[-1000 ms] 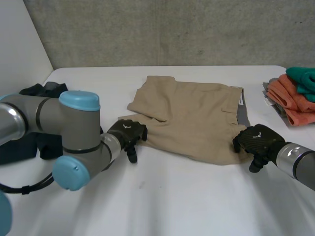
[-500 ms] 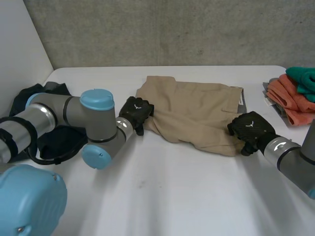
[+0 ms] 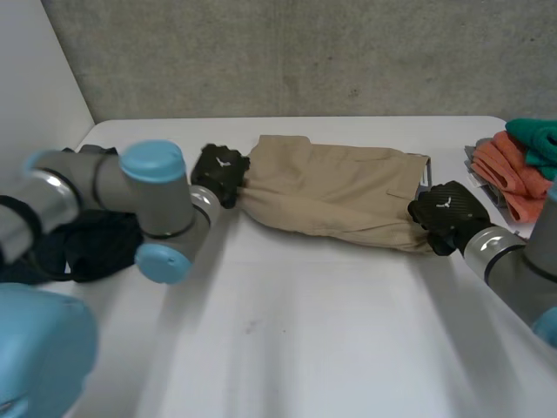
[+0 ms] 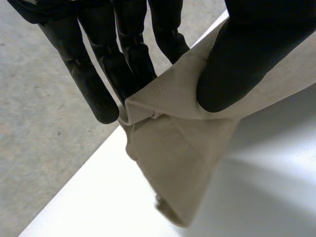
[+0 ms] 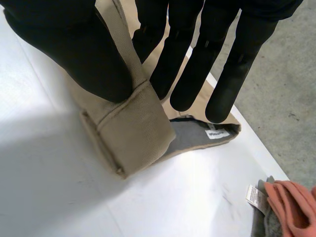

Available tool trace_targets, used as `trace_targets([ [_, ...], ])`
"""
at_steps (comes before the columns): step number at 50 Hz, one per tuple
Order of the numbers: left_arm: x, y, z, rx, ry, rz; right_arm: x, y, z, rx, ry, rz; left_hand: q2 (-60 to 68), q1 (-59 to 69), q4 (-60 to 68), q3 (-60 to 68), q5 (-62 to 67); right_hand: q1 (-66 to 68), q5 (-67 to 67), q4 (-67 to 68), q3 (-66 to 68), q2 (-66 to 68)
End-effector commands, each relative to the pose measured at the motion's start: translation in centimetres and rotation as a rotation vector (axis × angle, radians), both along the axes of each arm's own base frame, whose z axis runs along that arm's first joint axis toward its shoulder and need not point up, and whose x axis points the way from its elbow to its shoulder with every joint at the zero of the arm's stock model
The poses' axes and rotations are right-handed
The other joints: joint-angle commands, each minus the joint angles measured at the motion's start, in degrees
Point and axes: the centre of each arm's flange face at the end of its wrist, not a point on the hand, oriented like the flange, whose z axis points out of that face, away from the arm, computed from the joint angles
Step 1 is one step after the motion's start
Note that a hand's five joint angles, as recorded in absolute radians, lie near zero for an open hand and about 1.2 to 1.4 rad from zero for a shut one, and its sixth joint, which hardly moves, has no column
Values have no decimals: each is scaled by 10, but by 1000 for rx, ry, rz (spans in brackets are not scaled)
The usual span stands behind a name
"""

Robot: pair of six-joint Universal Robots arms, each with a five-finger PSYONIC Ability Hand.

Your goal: Fold the laundry.

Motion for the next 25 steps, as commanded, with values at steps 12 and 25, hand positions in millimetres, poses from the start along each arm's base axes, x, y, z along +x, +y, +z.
trace_targets([
  [12, 105, 191, 58, 481, -242, -54, -33, 116, 41, 486, 354, 160, 118, 159, 113, 124, 159, 173, 125, 115, 120, 125],
  [25, 101, 202, 73, 546, -237, -60, -27, 109, 52, 386, 332, 188, 118, 159, 113, 124, 159, 173, 125, 115, 120, 125],
])
